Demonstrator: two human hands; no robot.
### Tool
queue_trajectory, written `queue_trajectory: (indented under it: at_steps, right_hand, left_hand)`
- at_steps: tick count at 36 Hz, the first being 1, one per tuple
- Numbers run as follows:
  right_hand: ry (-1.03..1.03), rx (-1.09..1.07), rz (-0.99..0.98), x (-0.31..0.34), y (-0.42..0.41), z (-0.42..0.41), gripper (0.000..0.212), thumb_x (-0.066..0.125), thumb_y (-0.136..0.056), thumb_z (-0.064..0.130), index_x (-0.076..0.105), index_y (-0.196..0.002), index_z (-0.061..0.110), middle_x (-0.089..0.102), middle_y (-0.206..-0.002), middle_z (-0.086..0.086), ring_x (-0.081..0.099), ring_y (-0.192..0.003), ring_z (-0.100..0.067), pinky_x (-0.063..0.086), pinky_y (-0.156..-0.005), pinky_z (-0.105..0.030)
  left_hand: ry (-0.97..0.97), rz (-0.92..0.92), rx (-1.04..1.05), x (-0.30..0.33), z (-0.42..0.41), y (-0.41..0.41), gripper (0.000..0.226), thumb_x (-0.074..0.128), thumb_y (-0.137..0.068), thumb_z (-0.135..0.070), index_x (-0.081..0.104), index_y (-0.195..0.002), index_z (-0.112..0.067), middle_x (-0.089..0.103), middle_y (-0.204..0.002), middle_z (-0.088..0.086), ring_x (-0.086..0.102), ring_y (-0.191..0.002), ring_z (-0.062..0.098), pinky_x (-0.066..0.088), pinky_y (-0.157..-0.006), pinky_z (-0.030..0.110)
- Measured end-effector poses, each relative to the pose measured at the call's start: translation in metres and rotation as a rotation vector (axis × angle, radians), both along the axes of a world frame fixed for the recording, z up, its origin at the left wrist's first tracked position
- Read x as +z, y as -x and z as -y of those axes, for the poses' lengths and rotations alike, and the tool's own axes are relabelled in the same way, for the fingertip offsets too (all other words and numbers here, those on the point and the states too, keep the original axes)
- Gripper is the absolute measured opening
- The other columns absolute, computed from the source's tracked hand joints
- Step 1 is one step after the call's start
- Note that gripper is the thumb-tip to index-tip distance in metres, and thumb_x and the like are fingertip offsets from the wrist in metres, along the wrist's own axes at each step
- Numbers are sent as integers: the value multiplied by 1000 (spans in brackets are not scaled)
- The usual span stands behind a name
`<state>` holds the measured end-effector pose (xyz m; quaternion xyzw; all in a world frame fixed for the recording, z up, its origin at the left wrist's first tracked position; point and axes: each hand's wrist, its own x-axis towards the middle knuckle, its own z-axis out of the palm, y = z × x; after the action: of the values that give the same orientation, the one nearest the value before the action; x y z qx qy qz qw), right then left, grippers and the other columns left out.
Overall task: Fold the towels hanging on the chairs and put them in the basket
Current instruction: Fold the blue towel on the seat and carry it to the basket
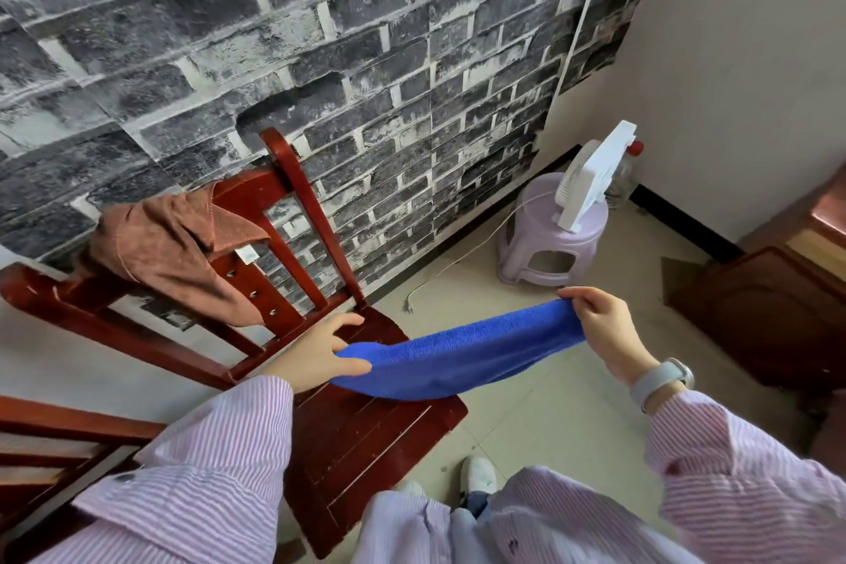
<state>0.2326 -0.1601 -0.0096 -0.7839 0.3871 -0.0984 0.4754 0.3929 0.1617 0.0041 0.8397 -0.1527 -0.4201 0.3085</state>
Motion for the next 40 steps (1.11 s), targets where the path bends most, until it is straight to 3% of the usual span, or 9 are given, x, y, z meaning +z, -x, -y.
queue_trajectory:
  at_steps: [3,8,17,21,24,26,30,34,40]
  right_hand:
    - [29,-25,-10,-2,4,0,30,41,-89,0,68,-97,10,61,-97,-2,51,-98,-15,35,-85,-25]
    - [115,8,-59,-1,10,0,29,40,-92,2,68,-97,10,61,-94,0,49,-96,-15,35,-87,-25]
    - [155,38,-154,-2,14,3,30,29,-96,7,59,-103,7,58,-103,-5,49,-95,-21,39,-84,-33]
    - [-140,80,-183,-1,11,6,28,34,-96,10,60,-105,14,58,-117,-14,50,-100,-23,41,-86,-36]
    - [-544,156,-239,3,16,11,36,42,-88,-2,56,-112,20,51,-124,-16,51,-107,-26,45,-91,-41]
    - [-641,223,-294,3,16,14,45,43,-85,-8,53,-119,20,45,-129,-15,49,-116,-29,44,-100,-45]
    - [-367,325,-394,4,14,7,43,40,-84,-12,57,-120,6,53,-118,-15,54,-99,-25,50,-86,-37]
    - [-114,339,-338,2,9,2,28,46,-85,-7,67,-89,11,59,-87,-7,50,-80,-21,39,-66,-23]
    - [54,293,-242,-5,3,1,28,46,-87,-1,64,-78,17,60,-85,-5,52,-81,-23,42,-75,-31]
  left_hand:
    - [-61,-42,-69,0,-4,3,52,71,-77,-21,44,-121,-30,63,-102,10,62,-92,20,49,-85,33]
    - [-189,260,-60,-4,-1,11,15,57,-87,-31,52,-99,-24,57,-88,1,56,-85,18,42,-70,31]
    - [92,237,296,-8,-5,8,17,68,-80,-26,53,-87,-28,59,-80,10,55,-73,25,44,-67,35]
    - [108,153,370,-7,-7,6,22,70,-78,-16,56,-93,-25,62,-97,12,60,-92,26,50,-82,42]
    - [127,77,400,-5,-7,6,32,70,-78,-8,57,-104,-20,60,-103,7,58,-94,21,51,-78,37]
    - [116,59,377,-5,-10,7,39,71,-77,-4,56,-110,-18,57,-108,5,54,-99,17,49,-82,33]
    - [-14,134,188,-5,-20,7,41,70,-76,-6,57,-110,-24,52,-119,-2,46,-114,15,37,-93,29]
    - [-76,328,97,-5,-21,11,23,65,-79,-8,59,-93,-25,51,-113,0,48,-107,15,35,-90,26]
    - [-50,473,151,-3,-13,21,13,55,-88,-7,55,-82,-19,57,-91,-2,52,-90,18,34,-76,26]
